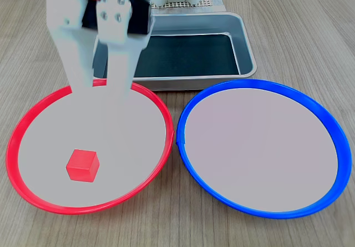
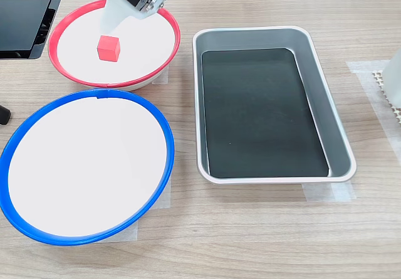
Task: Move a red block from tray to red dish
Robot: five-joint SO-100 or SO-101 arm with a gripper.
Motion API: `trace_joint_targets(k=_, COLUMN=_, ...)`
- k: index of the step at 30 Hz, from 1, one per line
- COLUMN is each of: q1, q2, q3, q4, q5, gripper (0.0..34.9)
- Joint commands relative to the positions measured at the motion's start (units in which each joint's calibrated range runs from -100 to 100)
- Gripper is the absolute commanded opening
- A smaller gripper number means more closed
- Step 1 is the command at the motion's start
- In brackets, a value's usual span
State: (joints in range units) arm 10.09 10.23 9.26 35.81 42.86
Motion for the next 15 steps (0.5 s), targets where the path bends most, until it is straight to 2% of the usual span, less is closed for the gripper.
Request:
trace_joint_targets(k=1, q1=-2.0, q2=-17.4, q3=14.7, q4=-5.9, q5=-12.2, gripper=0.2)
trace_joint_targets(k=4, q1=-4.5, q2=-29.5, q3=32.5, q4=-17.3, q5=-22.0, gripper=0.1)
trace_joint_targets(k=6, q1=-5.7, q2=-40.0, q3=48.1, q4=-27.6, q5=-29.3, gripper=0.1)
trace_joint_targets(k=7, q1=-6.0, q2=-48.0, q3=56.8, q4=-30.2, q5=-35.2, gripper=0.1)
trace_joint_targets(k=11, q1=-7.3, q2=-65.6, q3=72.3, q4=-29.7, q5=-42.4, gripper=0.1)
trace_joint_targets(k=15, q1=-8.6, q2=-83.0, q3=82.9, q4=-19.5, q5=-45.0, gripper=0.1)
